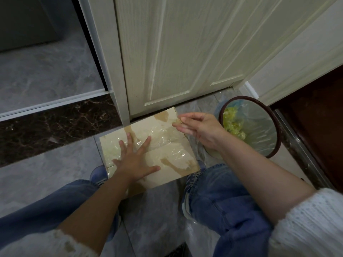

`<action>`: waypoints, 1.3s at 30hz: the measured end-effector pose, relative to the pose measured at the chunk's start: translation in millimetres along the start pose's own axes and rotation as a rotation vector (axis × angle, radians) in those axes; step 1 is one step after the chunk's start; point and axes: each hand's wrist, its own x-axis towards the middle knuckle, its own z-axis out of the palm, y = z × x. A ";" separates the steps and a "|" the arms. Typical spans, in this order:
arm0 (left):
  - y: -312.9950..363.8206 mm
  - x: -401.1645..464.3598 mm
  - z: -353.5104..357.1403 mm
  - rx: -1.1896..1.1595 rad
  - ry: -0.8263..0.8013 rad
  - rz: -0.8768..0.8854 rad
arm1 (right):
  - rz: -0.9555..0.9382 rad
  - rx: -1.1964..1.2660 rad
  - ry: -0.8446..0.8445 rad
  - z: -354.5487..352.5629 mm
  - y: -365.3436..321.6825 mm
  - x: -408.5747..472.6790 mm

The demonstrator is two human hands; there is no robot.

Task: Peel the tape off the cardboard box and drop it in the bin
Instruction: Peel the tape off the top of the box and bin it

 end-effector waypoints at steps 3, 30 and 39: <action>-2.0 1.3 0.4 -0.003 -0.001 0.004 | -0.019 -0.106 0.017 -2.8 0.7 3.7; -2.2 2.2 1.0 0.006 -0.008 0.004 | -0.043 -0.531 0.429 -26.3 38.7 29.3; -7.7 0.8 1.7 -0.019 0.002 0.017 | -0.015 -0.854 0.393 -26.3 36.7 28.3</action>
